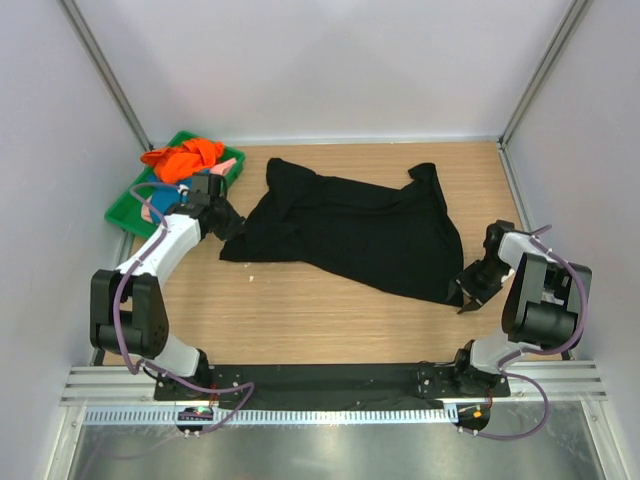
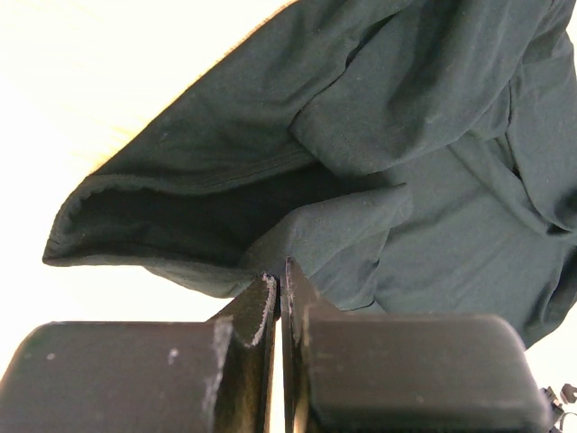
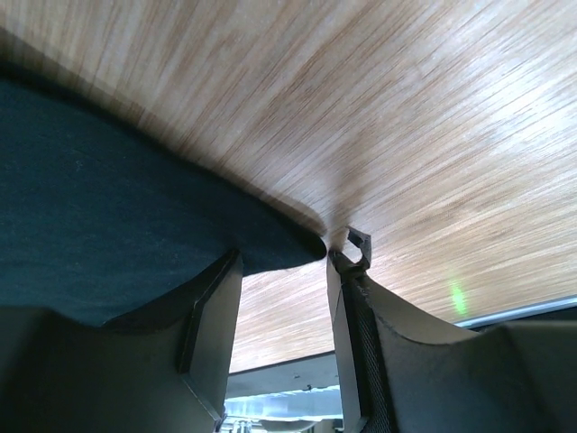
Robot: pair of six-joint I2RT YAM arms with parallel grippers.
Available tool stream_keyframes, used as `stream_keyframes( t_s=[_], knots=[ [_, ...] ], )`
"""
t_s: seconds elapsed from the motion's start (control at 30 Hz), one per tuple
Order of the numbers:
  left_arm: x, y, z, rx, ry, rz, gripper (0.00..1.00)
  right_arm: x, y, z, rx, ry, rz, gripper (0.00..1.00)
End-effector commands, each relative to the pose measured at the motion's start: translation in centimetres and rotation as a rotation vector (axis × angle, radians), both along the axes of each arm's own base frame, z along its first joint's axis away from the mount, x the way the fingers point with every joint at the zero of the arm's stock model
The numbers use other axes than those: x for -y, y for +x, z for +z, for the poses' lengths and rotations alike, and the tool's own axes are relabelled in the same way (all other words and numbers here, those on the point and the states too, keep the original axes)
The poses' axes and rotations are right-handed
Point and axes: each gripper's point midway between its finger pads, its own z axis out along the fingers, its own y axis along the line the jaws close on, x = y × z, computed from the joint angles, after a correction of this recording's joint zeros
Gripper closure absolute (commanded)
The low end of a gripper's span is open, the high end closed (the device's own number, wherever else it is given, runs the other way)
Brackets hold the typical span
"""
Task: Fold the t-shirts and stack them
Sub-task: Flatten the tshirt out
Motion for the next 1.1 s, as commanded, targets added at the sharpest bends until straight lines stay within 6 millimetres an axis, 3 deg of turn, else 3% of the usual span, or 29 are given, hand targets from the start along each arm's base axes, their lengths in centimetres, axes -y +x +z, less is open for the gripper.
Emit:
stream_keyframes(
  t_s=[0.0,0.23,0.57,0.73,0.87,1.0,1.07],
  knots=[
    [0.2,0.7,1.6,0.042,-0.005,-0.020,1.00,2.6,2.9,-0.8,0.094,-0.117,0.023,0.50],
    [0.0,0.6,1.7,0.048,0.005,-0.011,1.00,4.2,3.3,-0.6,0.067,-0.181,0.074,0.50],
    [0.1,0.8,1.7,0.048,0.002,-0.010,1.00,4.3,3.5,-1.7,0.046,-0.171,0.105,0.52],
    [0.1,1.0,1.6,0.043,-0.001,-0.009,1.00,4.4,3.5,-2.5,0.045,-0.172,0.119,0.73],
    [0.1,1.2,1.8,0.046,0.002,-0.015,1.00,4.7,4.3,-1.8,0.077,-0.181,0.132,0.95],
    [0.2,1.4,2.5,0.054,0.008,-0.026,1.00,4.5,5.0,-0.2,0.119,-0.175,0.128,0.98],
    [0.2,1.7,3.3,0.070,0.010,-0.032,1.00,4.2,5.6,1.6,0.163,-0.172,0.122,0.99]
  ],
)
